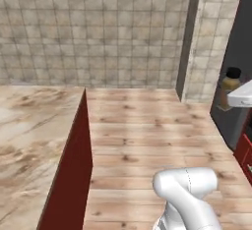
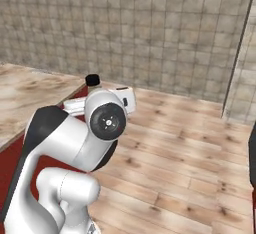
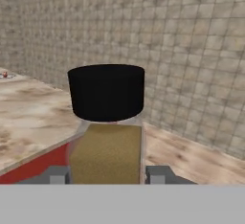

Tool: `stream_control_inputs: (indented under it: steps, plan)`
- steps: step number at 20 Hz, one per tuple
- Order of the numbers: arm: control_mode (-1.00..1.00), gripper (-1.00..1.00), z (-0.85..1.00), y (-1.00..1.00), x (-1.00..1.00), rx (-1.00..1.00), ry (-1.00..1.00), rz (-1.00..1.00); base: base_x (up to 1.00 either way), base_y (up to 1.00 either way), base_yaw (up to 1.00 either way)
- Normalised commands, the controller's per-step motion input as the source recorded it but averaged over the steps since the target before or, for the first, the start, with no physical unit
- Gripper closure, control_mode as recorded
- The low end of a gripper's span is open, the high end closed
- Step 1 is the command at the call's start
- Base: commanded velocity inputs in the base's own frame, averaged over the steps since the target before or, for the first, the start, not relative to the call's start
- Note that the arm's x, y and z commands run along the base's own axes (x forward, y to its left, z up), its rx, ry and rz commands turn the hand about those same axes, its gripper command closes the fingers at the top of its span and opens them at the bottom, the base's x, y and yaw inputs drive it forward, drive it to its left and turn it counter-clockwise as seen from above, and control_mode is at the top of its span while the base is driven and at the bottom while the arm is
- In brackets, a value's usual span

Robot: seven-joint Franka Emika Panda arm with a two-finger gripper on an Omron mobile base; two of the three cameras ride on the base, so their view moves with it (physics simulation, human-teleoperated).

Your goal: Take the cinnamon bottle from the cabinet and place it on the dining table, next to the plate with the cupcake. Then take the chocolate from the dining counter and place it on the cupcake plate.

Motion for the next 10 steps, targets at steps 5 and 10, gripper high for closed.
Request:
stream_control_inputs:
  steps: [5,10]
  plan:
    - [1.0,1.0,0.0,0.0,0.0,0.0,0.0,0.0,1.0,-0.55,0.36]
    - [1.0,1.0,0.0,0.0,0.0,0.0,0.0,0.0,1.0,-0.52,0.39]
